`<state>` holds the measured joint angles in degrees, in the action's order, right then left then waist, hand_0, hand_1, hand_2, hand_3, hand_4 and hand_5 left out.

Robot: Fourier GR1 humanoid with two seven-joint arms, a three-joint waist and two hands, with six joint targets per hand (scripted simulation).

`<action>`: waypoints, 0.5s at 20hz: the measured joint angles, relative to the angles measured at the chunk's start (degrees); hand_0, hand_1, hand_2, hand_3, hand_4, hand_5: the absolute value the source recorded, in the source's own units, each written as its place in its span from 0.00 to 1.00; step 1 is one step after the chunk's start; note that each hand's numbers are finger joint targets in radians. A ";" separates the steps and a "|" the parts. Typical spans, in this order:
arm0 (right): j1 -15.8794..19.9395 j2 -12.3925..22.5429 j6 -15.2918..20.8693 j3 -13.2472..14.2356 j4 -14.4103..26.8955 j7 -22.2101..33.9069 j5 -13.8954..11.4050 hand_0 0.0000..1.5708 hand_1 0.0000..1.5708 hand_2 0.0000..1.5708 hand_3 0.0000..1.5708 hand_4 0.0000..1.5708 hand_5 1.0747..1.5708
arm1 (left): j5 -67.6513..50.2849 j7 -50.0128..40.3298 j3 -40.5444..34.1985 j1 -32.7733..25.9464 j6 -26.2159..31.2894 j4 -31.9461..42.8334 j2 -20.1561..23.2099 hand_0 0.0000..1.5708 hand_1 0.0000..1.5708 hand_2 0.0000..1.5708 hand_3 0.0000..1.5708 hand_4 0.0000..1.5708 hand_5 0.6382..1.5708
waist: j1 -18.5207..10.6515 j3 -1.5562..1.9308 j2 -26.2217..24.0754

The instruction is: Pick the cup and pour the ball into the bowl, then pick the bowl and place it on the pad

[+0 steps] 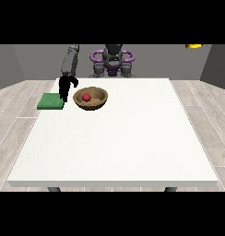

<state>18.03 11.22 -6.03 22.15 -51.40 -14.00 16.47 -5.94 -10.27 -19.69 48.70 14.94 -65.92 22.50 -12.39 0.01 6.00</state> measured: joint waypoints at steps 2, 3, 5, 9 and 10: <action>1.58 0.26 -0.31 0.13 2.83 -1.75 -0.05 0.00 0.00 0.00 0.00 0.37 0.98 | -1.39 -0.35 -0.75 -0.83 1.12 -1.05 1.30 0.00 0.00 0.00 0.00 0.64 0.96 | 0.26 0.01 0.78; 1.93 -0.38 0.05 -0.38 3.80 -2.55 -0.49 0.00 0.00 0.00 0.00 0.36 0.98 | -2.00 -0.96 -1.18 -1.17 1.24 -1.24 1.89 0.00 0.00 0.00 0.00 0.64 0.96 | 0.86 0.01 0.61; 3.37 -0.30 -0.14 -0.35 6.46 -4.10 -0.53 0.00 0.00 0.00 0.00 0.35 0.97 | -3.40 -1.53 -1.89 -1.78 2.11 -2.23 3.12 0.00 0.00 0.00 0.00 0.64 0.96 | 1.02 0.03 1.28; 4.78 -0.59 -0.56 -0.62 11.36 -7.89 -1.02 0.00 0.00 0.00 0.00 0.32 0.96 | -5.03 -2.01 -2.75 -3.58 2.64 -4.64 4.86 0.00 0.00 0.00 0.00 0.65 0.96 | 1.54 0.03 2.40; 5.29 -0.03 -0.96 -0.35 12.66 -8.95 -1.01 0.00 0.00 0.00 0.00 0.32 0.96 | -5.55 -2.16 -3.05 -3.72 2.77 -5.36 5.37 0.00 0.00 0.00 0.00 0.65 0.96 | 1.48 0.05 3.07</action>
<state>23.32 11.19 -6.99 21.80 -38.74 -22.95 15.46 -11.49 -12.43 -22.74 44.98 17.71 -71.28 27.88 -10.90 0.06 9.06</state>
